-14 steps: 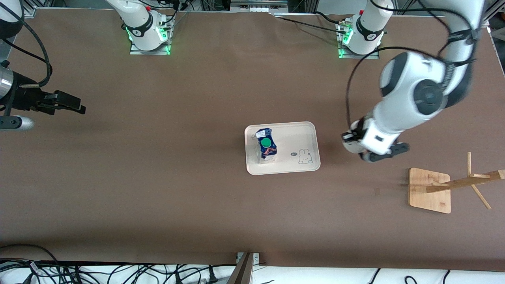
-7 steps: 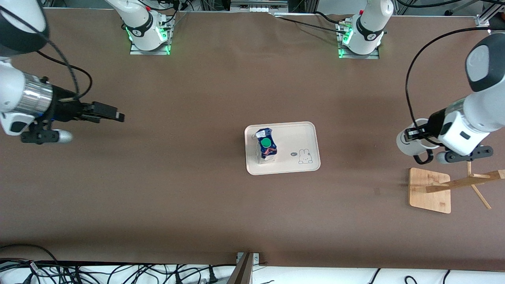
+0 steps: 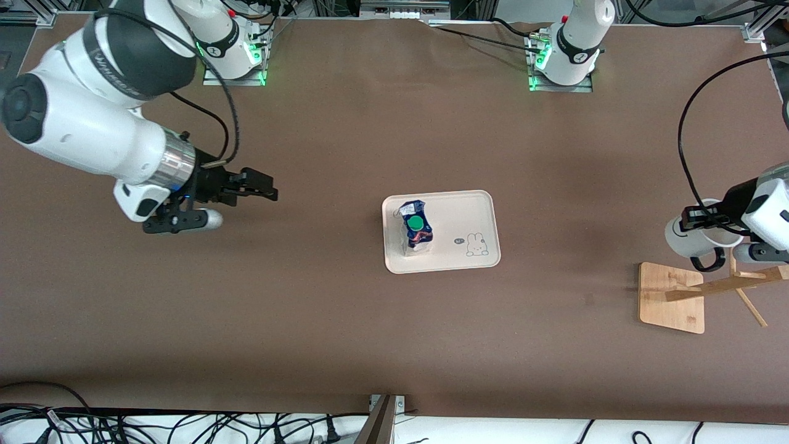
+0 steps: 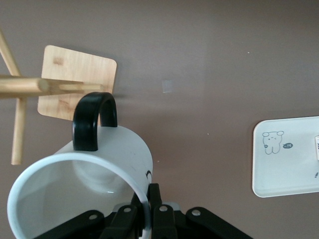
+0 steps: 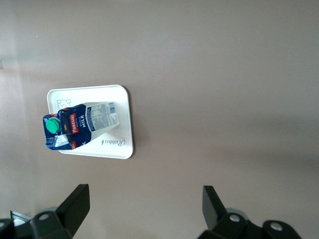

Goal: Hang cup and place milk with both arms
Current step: 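Carry the mug to the wooden stand while the right gripper approaches the tray, then hang the mug handle on the stand peg while the right gripper lowers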

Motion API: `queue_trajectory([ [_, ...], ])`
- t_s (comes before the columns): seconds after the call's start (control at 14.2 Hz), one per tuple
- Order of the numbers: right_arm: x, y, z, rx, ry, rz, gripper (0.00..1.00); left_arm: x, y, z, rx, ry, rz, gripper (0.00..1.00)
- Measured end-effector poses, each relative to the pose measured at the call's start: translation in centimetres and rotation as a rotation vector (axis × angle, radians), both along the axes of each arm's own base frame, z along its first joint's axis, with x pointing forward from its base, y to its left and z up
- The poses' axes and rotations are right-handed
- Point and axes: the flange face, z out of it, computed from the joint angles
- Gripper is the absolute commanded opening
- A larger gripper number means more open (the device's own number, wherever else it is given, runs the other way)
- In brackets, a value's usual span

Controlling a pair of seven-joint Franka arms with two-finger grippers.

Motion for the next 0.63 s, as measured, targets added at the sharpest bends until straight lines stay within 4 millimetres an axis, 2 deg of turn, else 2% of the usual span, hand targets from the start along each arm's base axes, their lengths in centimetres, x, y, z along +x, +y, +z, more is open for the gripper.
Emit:
queue_trajectory([
  [0.35,-2.1,8.5,-2.8,0.006,-0.023,0.092,1.0,0.4,2.8,0.2,0.016,-0.038,0.002,0.0],
  [0.63,-2.9,14.1,-5.8,0.023,-0.06,0.051,1.0,0.7,3.3,-0.2,0.019,-0.05,0.001,0.0],
])
